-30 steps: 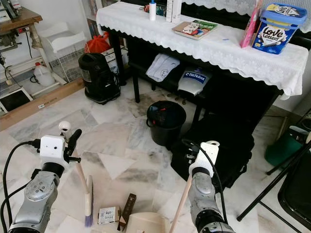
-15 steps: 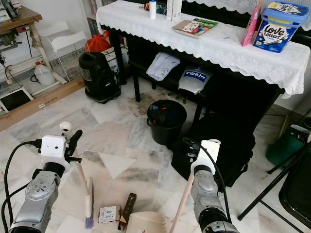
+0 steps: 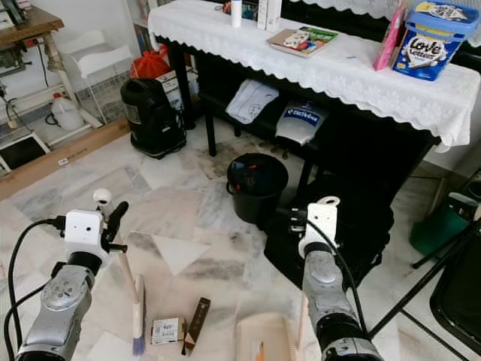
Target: Sweep floor
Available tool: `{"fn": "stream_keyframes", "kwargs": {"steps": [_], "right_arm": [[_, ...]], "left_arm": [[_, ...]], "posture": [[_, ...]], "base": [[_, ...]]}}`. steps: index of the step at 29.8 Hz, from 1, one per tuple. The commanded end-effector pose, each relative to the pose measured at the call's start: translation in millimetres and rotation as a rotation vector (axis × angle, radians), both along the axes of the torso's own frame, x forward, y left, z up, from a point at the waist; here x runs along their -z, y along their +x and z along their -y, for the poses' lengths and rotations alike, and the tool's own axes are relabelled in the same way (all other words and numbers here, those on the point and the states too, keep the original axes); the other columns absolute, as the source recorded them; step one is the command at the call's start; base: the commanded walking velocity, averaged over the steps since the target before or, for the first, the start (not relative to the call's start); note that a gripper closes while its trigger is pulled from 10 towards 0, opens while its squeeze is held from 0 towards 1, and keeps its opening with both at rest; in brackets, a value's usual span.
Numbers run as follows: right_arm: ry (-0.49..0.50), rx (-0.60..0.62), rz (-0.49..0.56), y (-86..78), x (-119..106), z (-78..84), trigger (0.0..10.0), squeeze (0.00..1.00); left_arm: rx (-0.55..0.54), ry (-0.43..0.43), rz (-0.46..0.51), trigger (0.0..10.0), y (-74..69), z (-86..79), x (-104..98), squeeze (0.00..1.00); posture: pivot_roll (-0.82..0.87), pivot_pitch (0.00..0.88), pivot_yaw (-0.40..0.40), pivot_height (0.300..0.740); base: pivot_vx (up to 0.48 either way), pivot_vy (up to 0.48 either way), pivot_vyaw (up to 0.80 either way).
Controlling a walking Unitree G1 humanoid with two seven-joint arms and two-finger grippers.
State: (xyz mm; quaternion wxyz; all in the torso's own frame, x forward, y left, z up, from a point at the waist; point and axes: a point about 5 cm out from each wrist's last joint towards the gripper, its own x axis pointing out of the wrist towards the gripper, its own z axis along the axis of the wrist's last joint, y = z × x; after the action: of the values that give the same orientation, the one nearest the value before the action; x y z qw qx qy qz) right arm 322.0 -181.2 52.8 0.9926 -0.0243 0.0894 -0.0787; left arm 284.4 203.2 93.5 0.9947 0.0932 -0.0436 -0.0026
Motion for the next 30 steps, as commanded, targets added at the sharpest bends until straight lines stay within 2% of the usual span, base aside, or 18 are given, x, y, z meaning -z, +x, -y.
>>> {"fn": "stream_keyframes", "kwargs": {"steps": [1, 7, 17, 25, 30], "right_arm": [[0.026, -0.013, 0.049, 5.3, -10, -5.0, 10.0, 0.00], [0.020, -0.020, 0.068, 0.8, -8, -7.8, 10.0, 0.00], [-0.052, -0.060, 0.086, -8.2, 1, -12.3, 10.0, 0.00], [-0.087, -0.055, 0.176, -6.7, -6, -12.6, 10.0, 0.00], [-0.095, -0.064, 0.149, -11.1, 4, -15.8, 10.0, 0.00]], "left_arm": [[-0.006, -0.003, 0.057, 10.0, 4.2, -1.1, -11, 0.00], [-0.009, -0.004, 0.064, 10.0, 3.8, -0.3, -12, 0.00], [-0.033, 0.010, 0.100, 10.0, 5.9, -2.1, -18, 0.00], [-0.036, 0.003, 0.116, 10.0, 4.7, -0.9, -19, 0.00], [-0.028, -0.001, 0.123, 10.0, 4.0, 0.9, -19, 0.00]], "posture": [[0.11, 0.059, 0.001, 0.740], [0.10, 0.070, 0.003, 0.740], [0.11, 0.085, 0.009, 0.740], [0.11, 0.089, 0.014, 0.740], [0.12, 0.071, 0.014, 0.740]], "base": [[0.000, 0.000, 0.00], [0.000, 0.000, 0.00], [0.000, 0.000, 0.00], [0.000, 0.000, 0.00], [0.000, 0.000, 0.00]]}}
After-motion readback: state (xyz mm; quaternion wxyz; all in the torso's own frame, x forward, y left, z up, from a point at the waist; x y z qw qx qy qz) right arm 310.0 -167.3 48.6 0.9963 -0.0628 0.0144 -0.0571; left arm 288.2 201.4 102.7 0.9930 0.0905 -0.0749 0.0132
